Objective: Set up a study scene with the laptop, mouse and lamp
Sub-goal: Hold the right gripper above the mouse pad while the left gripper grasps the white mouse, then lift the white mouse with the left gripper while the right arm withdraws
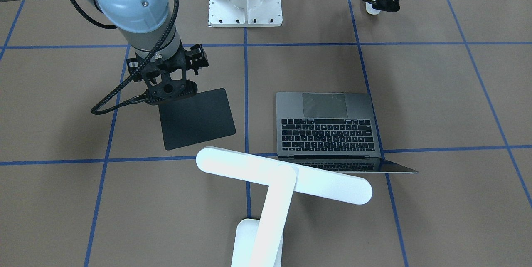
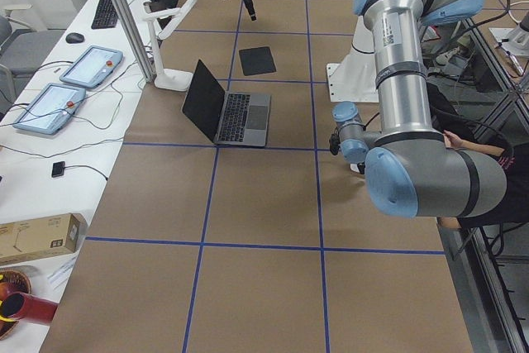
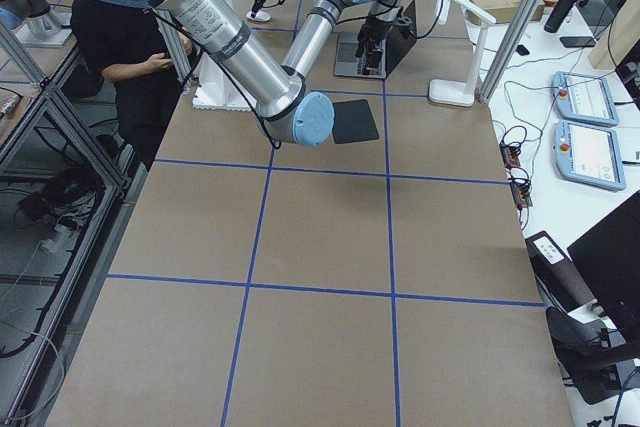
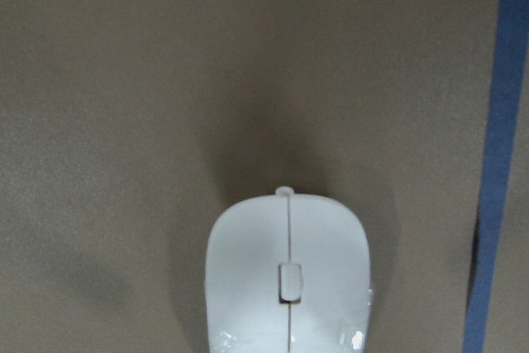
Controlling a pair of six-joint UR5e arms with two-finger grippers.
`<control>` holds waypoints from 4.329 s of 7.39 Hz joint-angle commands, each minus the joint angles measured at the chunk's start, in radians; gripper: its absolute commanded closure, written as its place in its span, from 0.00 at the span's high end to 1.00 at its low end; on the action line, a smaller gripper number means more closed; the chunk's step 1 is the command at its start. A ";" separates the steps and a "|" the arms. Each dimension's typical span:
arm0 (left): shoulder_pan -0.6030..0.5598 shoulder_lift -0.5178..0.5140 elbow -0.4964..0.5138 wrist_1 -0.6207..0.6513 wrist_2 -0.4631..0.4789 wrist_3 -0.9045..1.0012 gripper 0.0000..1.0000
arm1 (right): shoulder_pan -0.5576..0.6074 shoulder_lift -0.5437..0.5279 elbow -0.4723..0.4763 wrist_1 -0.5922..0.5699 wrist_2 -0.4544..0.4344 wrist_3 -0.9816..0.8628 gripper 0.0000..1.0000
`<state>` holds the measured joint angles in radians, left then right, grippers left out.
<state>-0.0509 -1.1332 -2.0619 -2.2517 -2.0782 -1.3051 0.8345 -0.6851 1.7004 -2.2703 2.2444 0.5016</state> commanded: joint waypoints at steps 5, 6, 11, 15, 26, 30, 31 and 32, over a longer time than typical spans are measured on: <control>-0.007 -0.003 0.019 0.000 0.000 0.009 0.87 | 0.000 -0.011 0.004 0.008 -0.012 0.000 1.00; -0.007 -0.014 0.026 0.000 0.000 0.009 0.82 | 0.000 -0.020 0.004 0.023 -0.012 0.000 1.00; -0.010 -0.022 0.028 -0.002 -0.003 0.007 0.68 | 0.000 -0.027 0.004 0.035 -0.014 0.000 1.00; -0.015 -0.022 0.025 -0.002 -0.003 0.007 0.62 | 0.000 -0.028 0.004 0.037 -0.014 0.000 1.00; -0.412 -0.185 -0.040 0.088 -0.161 0.207 0.62 | 0.205 -0.187 0.030 0.058 0.001 -0.340 1.00; -0.529 -0.608 -0.002 0.488 -0.166 0.248 0.62 | 0.297 -0.273 0.015 0.130 0.102 -0.403 1.00; -0.558 -0.707 0.028 0.586 -0.175 0.289 0.62 | 0.308 -0.315 0.013 0.187 0.116 -0.403 1.00; -0.576 -0.799 0.069 0.653 -0.180 0.300 0.62 | 0.322 -0.324 0.001 0.199 0.115 -0.405 1.00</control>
<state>-0.5959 -1.8043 -2.0399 -1.7031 -2.2511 -1.0334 1.1361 -0.9812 1.7130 -2.1081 2.3447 0.0984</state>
